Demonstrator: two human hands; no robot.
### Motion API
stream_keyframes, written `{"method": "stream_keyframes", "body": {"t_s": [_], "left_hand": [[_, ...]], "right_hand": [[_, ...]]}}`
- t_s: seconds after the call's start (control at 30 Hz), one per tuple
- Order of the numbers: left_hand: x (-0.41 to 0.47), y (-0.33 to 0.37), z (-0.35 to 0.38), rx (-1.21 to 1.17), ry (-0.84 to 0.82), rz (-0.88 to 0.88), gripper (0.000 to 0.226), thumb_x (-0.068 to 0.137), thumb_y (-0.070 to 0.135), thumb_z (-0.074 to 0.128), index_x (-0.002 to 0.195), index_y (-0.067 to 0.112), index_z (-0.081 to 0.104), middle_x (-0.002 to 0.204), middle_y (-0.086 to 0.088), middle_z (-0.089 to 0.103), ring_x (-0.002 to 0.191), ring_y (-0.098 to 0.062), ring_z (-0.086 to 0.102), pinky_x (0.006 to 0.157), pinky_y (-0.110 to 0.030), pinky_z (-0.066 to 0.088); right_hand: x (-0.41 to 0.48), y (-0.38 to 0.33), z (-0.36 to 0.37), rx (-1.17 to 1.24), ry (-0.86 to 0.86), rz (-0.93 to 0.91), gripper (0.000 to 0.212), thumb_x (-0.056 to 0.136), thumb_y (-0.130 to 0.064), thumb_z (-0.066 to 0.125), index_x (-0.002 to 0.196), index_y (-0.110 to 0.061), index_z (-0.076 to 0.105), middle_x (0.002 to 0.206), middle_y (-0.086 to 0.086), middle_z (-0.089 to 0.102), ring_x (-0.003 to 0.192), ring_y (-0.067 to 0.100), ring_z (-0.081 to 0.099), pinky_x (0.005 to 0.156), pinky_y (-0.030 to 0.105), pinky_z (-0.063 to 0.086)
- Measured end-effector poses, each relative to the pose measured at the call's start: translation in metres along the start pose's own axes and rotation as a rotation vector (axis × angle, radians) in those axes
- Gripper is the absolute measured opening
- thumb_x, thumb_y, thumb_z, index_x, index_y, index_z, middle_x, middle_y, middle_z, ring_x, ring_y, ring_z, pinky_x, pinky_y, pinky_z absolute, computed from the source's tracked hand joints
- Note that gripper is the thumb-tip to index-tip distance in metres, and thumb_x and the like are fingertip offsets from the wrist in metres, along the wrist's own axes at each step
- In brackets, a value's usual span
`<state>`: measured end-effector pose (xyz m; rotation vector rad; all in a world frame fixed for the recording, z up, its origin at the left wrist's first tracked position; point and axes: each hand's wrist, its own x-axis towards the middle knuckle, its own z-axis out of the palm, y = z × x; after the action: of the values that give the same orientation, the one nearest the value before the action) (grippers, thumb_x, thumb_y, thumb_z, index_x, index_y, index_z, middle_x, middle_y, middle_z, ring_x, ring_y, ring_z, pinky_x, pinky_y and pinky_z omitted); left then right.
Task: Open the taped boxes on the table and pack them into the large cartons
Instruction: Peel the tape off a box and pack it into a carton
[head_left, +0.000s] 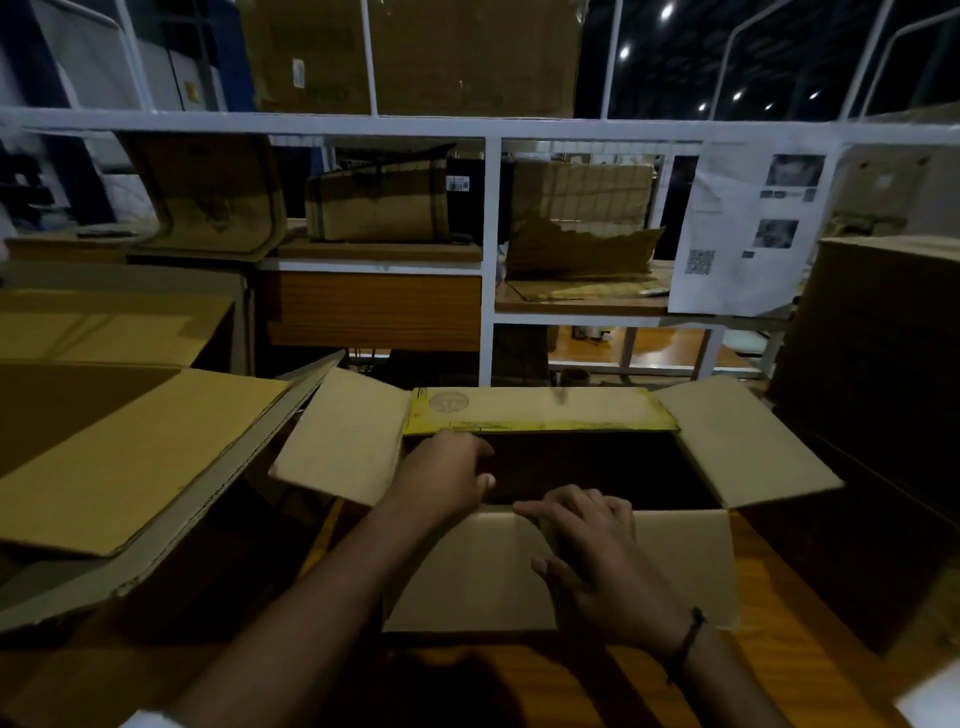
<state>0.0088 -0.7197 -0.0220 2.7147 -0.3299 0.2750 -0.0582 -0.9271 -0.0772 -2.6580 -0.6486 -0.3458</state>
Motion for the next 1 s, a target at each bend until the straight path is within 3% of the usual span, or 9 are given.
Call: {"method": "stream_keyframes", "body": {"t_s": [0.2, 0.27, 0.37, 0.43, 0.53, 0.63, 0.83, 1.0], "left_hand": [[0.042, 0.002, -0.012, 0.006, 0.316, 0.142, 0.054, 0.097, 0.023, 0.068, 0.147, 0.027, 0.05, 0.144, 0.003, 0.058, 0.132, -0.015, 0.054, 0.106, -0.036, 0.05], [0.064, 0.001, -0.012, 0.035, 0.277, 0.132, 0.055, 0.095, 0.021, 0.069, 0.147, 0.026, 0.05, 0.144, 0.001, 0.057, 0.131, -0.018, 0.054, 0.105, -0.038, 0.05], [0.089, -0.005, -0.002, 0.122, 0.161, 0.104, 0.038, 0.094, 0.016, 0.066, 0.13, 0.027, 0.061, 0.129, -0.001, 0.061, 0.115, -0.022, 0.06, 0.091, -0.039, 0.055], [0.096, -0.012, 0.01, 0.169, 0.109, 0.097, 0.03, 0.095, 0.011, 0.062, 0.121, 0.024, 0.064, 0.133, -0.002, 0.061, 0.116, -0.023, 0.06, 0.088, -0.038, 0.055], [0.102, -0.021, 0.021, 0.138, 0.063, 0.091, 0.044, 0.096, 0.006, 0.058, 0.137, 0.023, 0.059, 0.146, -0.004, 0.056, 0.127, -0.025, 0.056, 0.094, -0.039, 0.05], [0.105, -0.027, 0.027, 0.099, 0.083, 0.077, 0.052, 0.095, 0.003, 0.058, 0.142, 0.026, 0.056, 0.137, -0.003, 0.062, 0.119, -0.024, 0.06, 0.095, -0.04, 0.051], [0.111, -0.03, 0.035, 0.016, 0.147, 0.045, 0.033, 0.097, 0.014, 0.062, 0.126, 0.029, 0.066, 0.119, 0.002, 0.068, 0.107, -0.018, 0.063, 0.091, -0.039, 0.055], [0.122, -0.035, 0.043, 0.057, 0.188, 0.025, 0.035, 0.096, 0.014, 0.063, 0.127, 0.03, 0.064, 0.117, 0.002, 0.067, 0.105, -0.017, 0.062, 0.088, -0.037, 0.054]], "right_hand": [[-0.012, -0.008, -0.011, 0.065, 0.031, -0.017, 0.043, 0.098, -0.048, 0.053, 0.138, -0.055, 0.041, 0.119, -0.035, 0.032, 0.12, -0.011, 0.023, 0.096, 0.018, 0.024], [-0.006, -0.01, -0.017, 0.075, -0.035, 0.006, 0.042, 0.098, -0.05, 0.053, 0.137, -0.058, 0.039, 0.118, -0.037, 0.03, 0.118, -0.013, 0.02, 0.093, 0.016, 0.026], [0.009, -0.008, -0.03, 0.111, -0.167, 0.067, 0.036, 0.095, -0.053, 0.056, 0.13, -0.056, 0.048, 0.121, -0.034, 0.04, 0.11, -0.003, 0.037, 0.094, 0.027, 0.041], [0.022, -0.008, -0.041, 0.176, -0.171, 0.078, 0.025, 0.095, -0.049, 0.059, 0.12, -0.046, 0.06, 0.114, -0.026, 0.05, 0.104, 0.001, 0.051, 0.087, 0.032, 0.054], [0.051, 0.002, -0.053, 0.206, -0.067, 0.064, 0.019, 0.096, -0.034, 0.064, 0.115, -0.035, 0.066, 0.113, -0.018, 0.056, 0.101, 0.002, 0.057, 0.088, 0.031, 0.056], [0.095, 0.022, -0.054, 0.095, -0.002, 0.103, 0.026, 0.095, -0.024, 0.066, 0.121, -0.028, 0.064, 0.123, -0.011, 0.059, 0.108, 0.005, 0.058, 0.092, 0.029, 0.055], [0.17, 0.062, -0.03, -0.324, 0.0, 0.101, 0.04, 0.096, -0.017, 0.064, 0.135, -0.022, 0.058, 0.139, 0.005, 0.053, 0.123, 0.024, 0.054, 0.099, 0.037, 0.051], [0.195, 0.076, -0.008, -0.453, 0.024, 0.008, 0.038, 0.097, -0.02, 0.061, 0.135, -0.019, 0.057, 0.134, 0.008, 0.054, 0.122, 0.025, 0.052, 0.101, 0.039, 0.049]]}}
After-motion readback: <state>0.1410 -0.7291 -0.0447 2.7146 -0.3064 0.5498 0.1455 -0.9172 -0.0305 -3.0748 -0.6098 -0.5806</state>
